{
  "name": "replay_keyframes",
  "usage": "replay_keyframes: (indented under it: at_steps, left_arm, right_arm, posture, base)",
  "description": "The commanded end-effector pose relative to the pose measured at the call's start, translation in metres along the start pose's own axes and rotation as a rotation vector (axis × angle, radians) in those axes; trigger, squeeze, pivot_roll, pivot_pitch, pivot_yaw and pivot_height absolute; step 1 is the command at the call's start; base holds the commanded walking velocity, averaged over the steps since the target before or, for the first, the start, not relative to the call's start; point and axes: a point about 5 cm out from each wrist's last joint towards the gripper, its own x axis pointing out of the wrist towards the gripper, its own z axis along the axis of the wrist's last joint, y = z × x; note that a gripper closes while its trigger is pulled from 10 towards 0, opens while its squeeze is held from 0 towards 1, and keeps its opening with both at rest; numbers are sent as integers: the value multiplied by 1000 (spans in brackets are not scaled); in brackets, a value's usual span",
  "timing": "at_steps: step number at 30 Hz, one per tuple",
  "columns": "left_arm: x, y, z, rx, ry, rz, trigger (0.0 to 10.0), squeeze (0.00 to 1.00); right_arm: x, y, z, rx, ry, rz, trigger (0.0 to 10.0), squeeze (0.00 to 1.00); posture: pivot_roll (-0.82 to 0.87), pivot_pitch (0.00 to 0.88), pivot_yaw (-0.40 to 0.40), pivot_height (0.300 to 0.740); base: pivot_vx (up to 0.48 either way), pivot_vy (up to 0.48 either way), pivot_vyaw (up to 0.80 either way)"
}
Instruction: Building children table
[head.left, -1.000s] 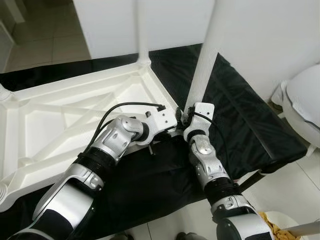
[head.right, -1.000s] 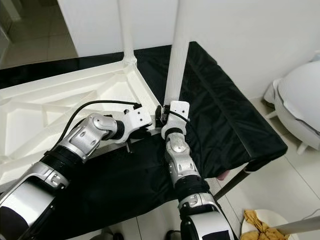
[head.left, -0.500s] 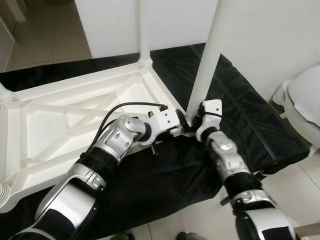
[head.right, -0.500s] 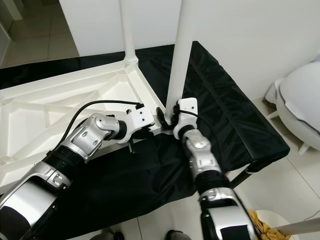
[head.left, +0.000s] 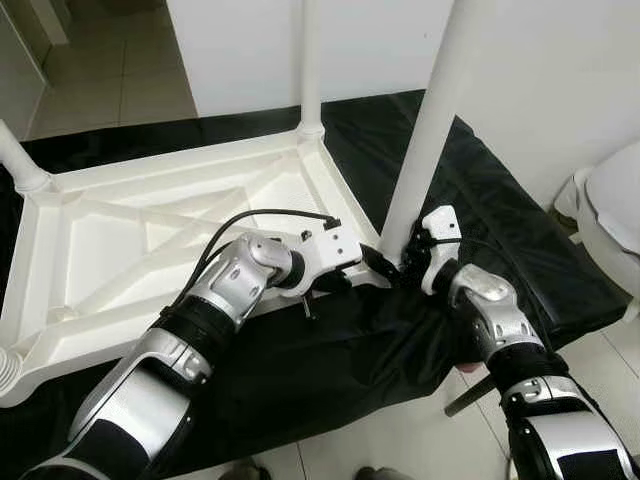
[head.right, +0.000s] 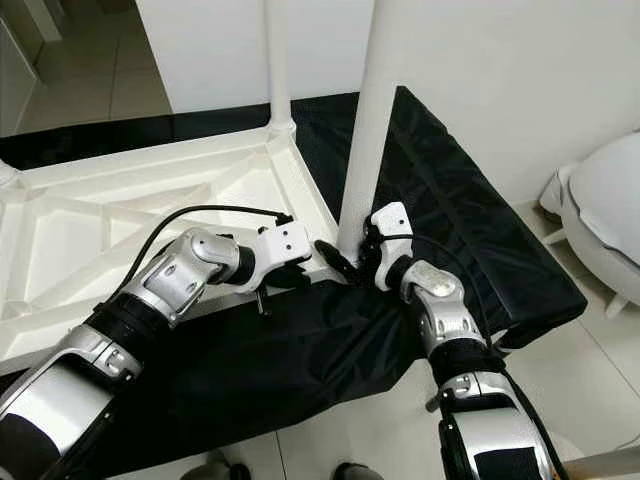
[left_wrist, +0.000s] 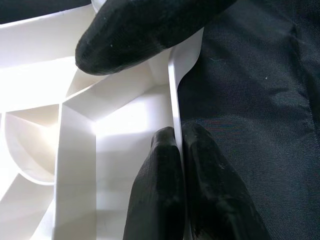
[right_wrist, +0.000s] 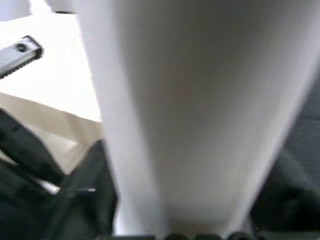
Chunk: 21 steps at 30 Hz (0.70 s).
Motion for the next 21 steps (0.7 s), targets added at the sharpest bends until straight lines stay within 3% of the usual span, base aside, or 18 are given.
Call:
replay_keyframes:
  at_steps: [1, 11, 16, 19, 21]
  left_arm:
    - [-7, 5, -4, 23, 23, 22, 10000, 0]
    - [-8, 6, -3, 22, 22, 24, 10000, 0]
    - [-9, 6, -4, 19, 22, 26, 10000, 0]
    - [-9, 7, -4, 14, 21, 30, 10000, 0]
    - [-9, 7, -4, 13, 21, 30, 10000, 0]
  right_arm:
    - [-15, -12, -13, 34, 67, -53, 0, 0]
    - [-20, -19, -16, 114, 55, -70, 0, 0]
    - [-21, -20, -20, 156, 65, -138, 0, 0]
    - [-15, -18, -26, 202, 67, -280, 0, 0]
    - [-13, -17, -27, 214, 65, -311, 0, 0]
  posture:
    - [-57, 43, 35, 740]
    - [-60, 52, 40, 740]
    - [-59, 63, 38, 740]
    - [-60, 66, 37, 740]
    - [-60, 66, 37, 740]
  base:
    - [0, 0, 0]
    - [0, 0, 0]
    - [0, 0, 0]
    - [0, 0, 0]
    - [0, 0, 0]
